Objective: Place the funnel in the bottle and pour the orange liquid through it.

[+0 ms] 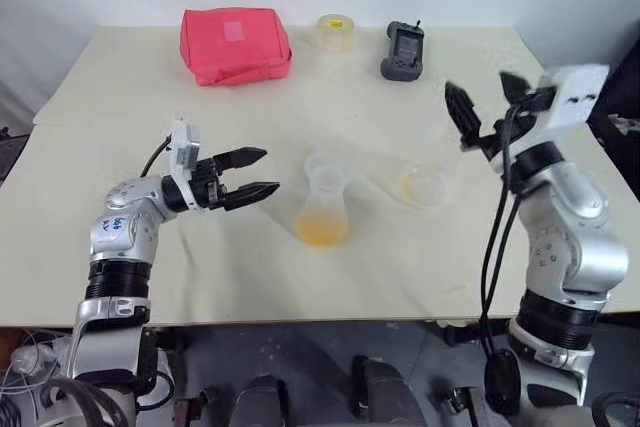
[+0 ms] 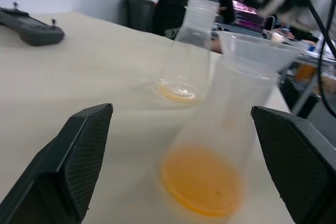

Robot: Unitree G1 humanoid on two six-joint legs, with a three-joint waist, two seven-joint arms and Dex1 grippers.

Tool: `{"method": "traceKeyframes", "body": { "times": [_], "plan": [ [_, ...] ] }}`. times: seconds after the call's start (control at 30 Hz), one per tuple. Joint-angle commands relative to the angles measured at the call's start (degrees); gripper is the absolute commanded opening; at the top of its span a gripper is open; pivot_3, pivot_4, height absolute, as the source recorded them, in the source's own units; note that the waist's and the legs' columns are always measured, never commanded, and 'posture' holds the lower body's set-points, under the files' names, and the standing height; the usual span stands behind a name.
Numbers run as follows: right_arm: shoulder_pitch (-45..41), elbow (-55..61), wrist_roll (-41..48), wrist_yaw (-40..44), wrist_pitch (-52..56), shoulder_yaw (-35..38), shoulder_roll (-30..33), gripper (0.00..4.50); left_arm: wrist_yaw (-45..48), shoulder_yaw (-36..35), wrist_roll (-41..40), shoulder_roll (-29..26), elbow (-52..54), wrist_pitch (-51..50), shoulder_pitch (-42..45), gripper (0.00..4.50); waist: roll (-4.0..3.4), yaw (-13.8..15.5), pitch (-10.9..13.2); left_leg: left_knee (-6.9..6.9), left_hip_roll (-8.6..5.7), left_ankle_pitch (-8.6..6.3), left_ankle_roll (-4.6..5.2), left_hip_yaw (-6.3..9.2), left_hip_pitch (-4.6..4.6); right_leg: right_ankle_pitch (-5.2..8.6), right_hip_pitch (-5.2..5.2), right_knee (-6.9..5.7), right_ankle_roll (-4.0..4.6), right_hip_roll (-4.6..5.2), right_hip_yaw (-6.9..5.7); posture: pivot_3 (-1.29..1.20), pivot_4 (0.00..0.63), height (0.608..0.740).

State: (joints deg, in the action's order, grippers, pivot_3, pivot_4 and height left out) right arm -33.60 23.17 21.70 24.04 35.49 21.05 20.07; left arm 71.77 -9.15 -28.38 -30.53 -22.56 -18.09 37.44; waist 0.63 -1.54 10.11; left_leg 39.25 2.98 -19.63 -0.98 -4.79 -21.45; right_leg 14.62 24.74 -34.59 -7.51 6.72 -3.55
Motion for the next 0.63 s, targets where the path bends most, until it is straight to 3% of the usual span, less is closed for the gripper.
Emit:
{"method": "traceKeyframes", "body": {
  "times": [0.03, 0.2, 0.33, 0.43, 0.63],
  "plan": [
    [3.0, 7.7, 10.5, 9.6, 2.7, 1.0, 6.4, 4.49, 3.4, -0.5, -1.3, -2.8, 3.5, 0.0, -1.6, 4.5, 0.0, 0.1, 0.0, -0.04, 0.0, 0.0, 0.0, 0.0, -0.01, 0.0, 0.0, 0.06, 0.0, 0.0, 0.0, 0.0, 0.15, 0.74],
    [20.0, 12.5, 20.5, 25.5, 3.9, 4.5, 18.2, 4.49, 9.2, 0.2, 0.3, -8.2, 2.7, 3.0, -4.8, 4.5, 0.01, 1.3, 0.0, -0.16, 0.0, -0.04, 0.05, -0.01, -0.02, 0.0, -0.1, 0.41, 0.0, -0.01, -0.07, 0.0, 0.15, 0.74],
    [37.2, 9.8, 16.8, 36.1, -3.4, 5.5, 23.1, 4.49, 12.5, -0.3, 0.9, -12.3, 0.4, 4.9, -7.4, 4.5, 0.03, 2.1, 0.0, -0.16, 0.0, -0.09, 0.11, -0.11, 0.02, -0.01, -0.21, 0.61, -0.02, -0.01, -0.07, 0.0, 0.15, 0.74],
    [42.2, 6.8, 14.5, 39.0, -8.6, 5.0, 23.4, 4.49, 12.9, -0.1, 1.7, -13.4, -1.0, 6.2, -8.5, 4.5, 0.04, 2.4, 0.0, -0.12, 0.0, -0.11, 0.14, -0.24, 0.1, -0.02, -0.27, 0.64, -0.03, 0.0, -0.03, 0.0, 0.15, 0.74],
    [43.0, 2.9, 11.6, 37.1, -13.3, 2.4, 21.5, 4.49, 12.6, -1.3, -0.5, -12.2, 2.0, 6.7, -10.8, 4.5, 0.04, 2.3, 0.0, -0.08, 0.02, -0.09, 0.11, -0.4, 0.24, -0.02, -0.25, 0.53, -0.01, 0.0, 0.06, 0.0, 0.15, 0.74]
  ]
}}
